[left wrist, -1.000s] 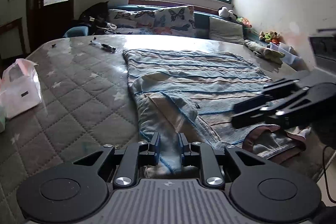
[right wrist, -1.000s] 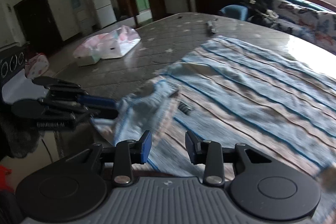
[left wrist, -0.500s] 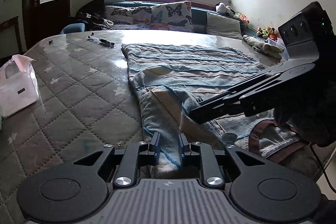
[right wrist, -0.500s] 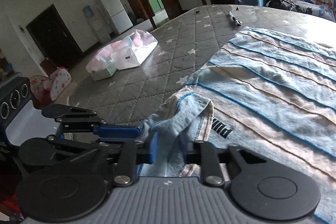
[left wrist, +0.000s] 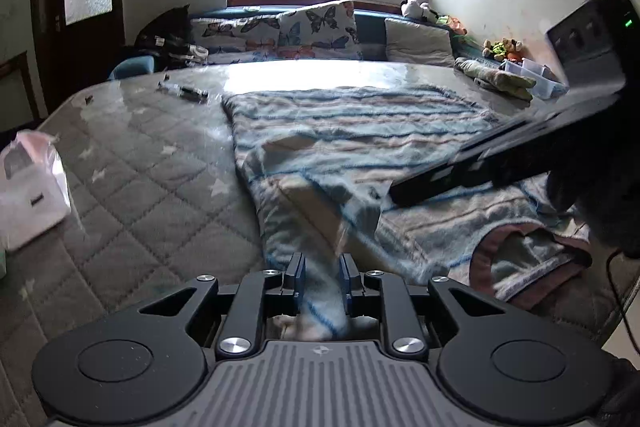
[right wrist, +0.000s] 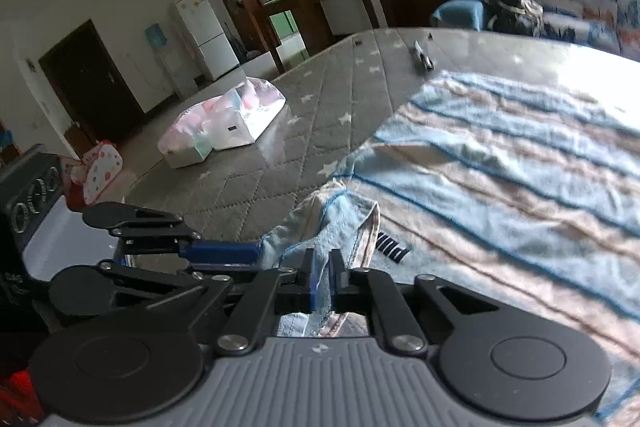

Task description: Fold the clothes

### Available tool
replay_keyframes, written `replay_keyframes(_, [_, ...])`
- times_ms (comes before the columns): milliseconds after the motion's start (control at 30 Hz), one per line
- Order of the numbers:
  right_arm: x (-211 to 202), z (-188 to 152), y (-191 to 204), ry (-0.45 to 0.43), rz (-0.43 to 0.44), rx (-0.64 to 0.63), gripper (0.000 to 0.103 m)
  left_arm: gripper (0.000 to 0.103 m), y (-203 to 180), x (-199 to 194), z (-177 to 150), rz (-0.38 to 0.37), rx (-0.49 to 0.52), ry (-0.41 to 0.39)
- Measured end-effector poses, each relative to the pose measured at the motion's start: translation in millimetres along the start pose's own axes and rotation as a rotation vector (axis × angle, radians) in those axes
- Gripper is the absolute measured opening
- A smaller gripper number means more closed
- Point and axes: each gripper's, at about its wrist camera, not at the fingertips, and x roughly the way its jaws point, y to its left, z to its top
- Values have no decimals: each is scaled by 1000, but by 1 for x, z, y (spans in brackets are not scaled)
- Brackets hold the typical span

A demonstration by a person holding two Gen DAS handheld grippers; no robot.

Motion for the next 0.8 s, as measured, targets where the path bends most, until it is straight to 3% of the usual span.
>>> replay_keyframes(133, [13, -3, -7, 12, 62, 56, 39, 20, 0, 3, 4, -11, 13, -3])
replay_keyframes(233, [20, -3, -11, 20, 84, 92, 39, 20, 2, 9, 1, -12, 4, 14])
replay_keyframes(333, [27, -4, -18, 37, 124, 135, 33, 20, 3, 13, 0, -17, -7, 21])
replay_keyframes(367, [27, -5, -19, 38, 136, 147, 20, 20, 2, 12, 0, -19, -8, 20])
replay_keyframes(467, [23, -4, -23, 31, 147, 177, 6, 20, 3, 12, 0, -19, -5, 17])
replay_keyframes(700, [8, 2, -15, 10, 123, 153, 1, 20, -5, 14, 2, -42, 25, 16])
replay_keyframes(800, [8, 3, -8, 38, 6, 77, 3, 20, -13, 13, 1, -72, 60, 21])
